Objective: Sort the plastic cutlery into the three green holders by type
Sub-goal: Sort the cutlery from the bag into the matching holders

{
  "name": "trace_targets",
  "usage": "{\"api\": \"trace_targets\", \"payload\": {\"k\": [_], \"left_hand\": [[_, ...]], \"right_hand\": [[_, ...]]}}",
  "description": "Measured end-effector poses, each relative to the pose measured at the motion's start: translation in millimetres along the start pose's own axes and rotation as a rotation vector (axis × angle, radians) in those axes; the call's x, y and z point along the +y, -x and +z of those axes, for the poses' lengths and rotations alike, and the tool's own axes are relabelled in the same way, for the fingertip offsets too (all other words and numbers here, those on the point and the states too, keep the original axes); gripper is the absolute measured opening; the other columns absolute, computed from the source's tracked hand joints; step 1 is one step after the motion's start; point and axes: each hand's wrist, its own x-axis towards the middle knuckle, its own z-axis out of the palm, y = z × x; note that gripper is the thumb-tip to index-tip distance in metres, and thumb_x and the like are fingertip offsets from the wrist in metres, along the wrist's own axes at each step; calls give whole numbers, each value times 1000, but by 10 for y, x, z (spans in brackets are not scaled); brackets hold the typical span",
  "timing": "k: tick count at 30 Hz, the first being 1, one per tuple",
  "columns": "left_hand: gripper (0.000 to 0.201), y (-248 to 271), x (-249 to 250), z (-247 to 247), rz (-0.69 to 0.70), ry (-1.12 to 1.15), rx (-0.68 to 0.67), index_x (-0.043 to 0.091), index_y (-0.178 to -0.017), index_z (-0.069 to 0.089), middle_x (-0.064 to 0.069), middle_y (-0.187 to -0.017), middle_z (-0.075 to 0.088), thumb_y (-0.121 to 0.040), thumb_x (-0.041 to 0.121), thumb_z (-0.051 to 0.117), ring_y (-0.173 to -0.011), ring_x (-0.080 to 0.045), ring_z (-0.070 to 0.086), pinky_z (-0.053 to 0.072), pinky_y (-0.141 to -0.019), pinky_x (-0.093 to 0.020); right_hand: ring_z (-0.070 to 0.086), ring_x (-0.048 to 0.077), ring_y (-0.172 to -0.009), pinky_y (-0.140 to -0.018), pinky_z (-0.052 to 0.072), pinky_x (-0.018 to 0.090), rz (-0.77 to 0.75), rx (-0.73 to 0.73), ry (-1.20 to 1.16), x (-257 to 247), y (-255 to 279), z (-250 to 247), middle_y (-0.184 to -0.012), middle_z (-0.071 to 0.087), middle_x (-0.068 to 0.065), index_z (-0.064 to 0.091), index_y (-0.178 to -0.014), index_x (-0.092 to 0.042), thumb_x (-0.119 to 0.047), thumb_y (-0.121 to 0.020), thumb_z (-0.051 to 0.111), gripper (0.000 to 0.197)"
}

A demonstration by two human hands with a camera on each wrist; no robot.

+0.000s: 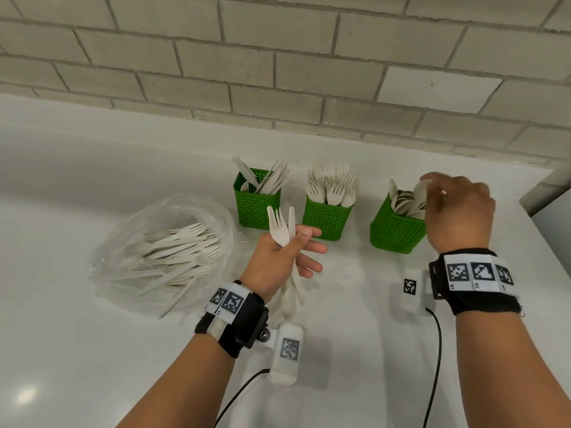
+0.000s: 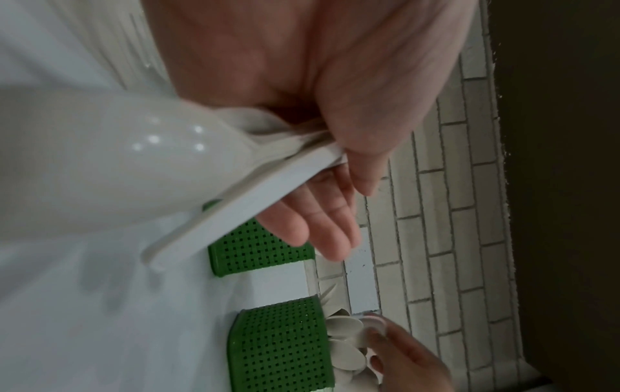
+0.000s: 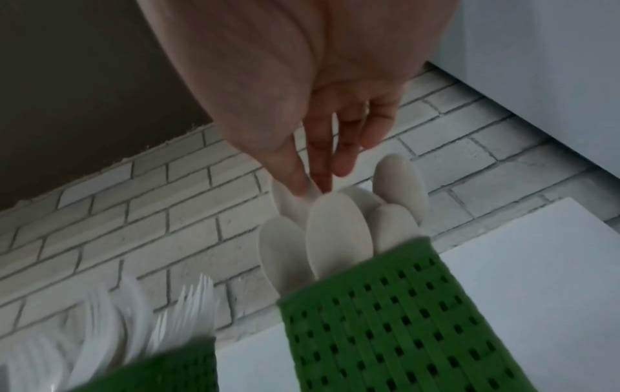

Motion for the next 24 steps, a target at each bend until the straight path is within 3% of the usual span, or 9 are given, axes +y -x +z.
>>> {"api": "trace_targets", "payload": {"k": [8,11,12,14,16,17,19,21,24], "left_hand": [[27,-3,21,-28,-19,-1,29,8,-104,68,-7,-72,71,-98,29,52,-43,-18,57,51,-52,-27],[27,-24,52,-25,-9,39,40,8,-103,68,-6,-68,69,-98,30,52,-43,-17,57,52,-53,-28],[27,-40,63,-29,-5,72,55,7,-102,67,-5,-67,69,-98,29,51,-43,-16,58,52,-52,-27],[24,-82,98,-45,17,150,106,6,-100,66,-3,-65,66,-98,25,52,-45,-14,58,54,-53,-27],[21,-130,142,-69,62,223,173,5,-98,64,-2,-62,63,-98,22,52,-47,-13,58,55,-55,-28],[20,-152,167,-85,85,247,215,4,-97,63,-2,-61,62,-98,21,53,-48,-13,57,55,-55,-29],[18,-182,207,-124,114,286,294,5,-95,63,-2,-59,59,-98,20,55,-49,-13,56,55,-55,-29],[17,-189,227,-182,115,342,337,6,-94,63,-2,-58,59,-97,22,57,-50,-13,57,56,-58,-30],[15,-189,249,-289,102,514,343,7,-89,59,-4,-62,60,-98,18,54,-57,-17,61,56,-63,-32]], "right_hand": [[31,44,-127,-98,24,50,110,-129,106,-175,84,46,-139,41,16,63,-125,-21,-33,-84,36,51],[44,36,-120,-95,32,42,-24,-45,-89,-415,141,5,-129,52,12,63,-124,-21,-35,-87,45,43],[53,30,-110,-90,38,34,-66,-117,-247,-536,179,-19,-117,61,7,66,-118,-20,-37,-88,49,39],[64,15,-92,-77,45,17,-37,-574,-546,-810,358,-35,-98,68,-6,66,-115,-21,-40,-86,64,35],[68,10,-86,-75,52,20,44,-1109,-681,-1030,623,37,-95,70,-6,57,-121,-25,-46,-73,78,57],[70,15,-84,-76,55,28,81,-1219,-755,-1100,755,118,-94,71,-1,56,-122,-24,-43,-70,81,61],[70,23,-73,-66,55,32,182,-1187,-950,-1181,918,251,-84,70,8,58,-118,-15,-23,-79,78,45],[68,20,-64,-57,54,27,290,-1089,-1106,-1197,928,323,-77,66,10,62,-113,-6,-8,-87,69,28],[63,14,-60,-56,53,22,370,-971,-1198,-1119,852,337,-75,62,8,66,-113,-6,0,-88,63,26]]}}
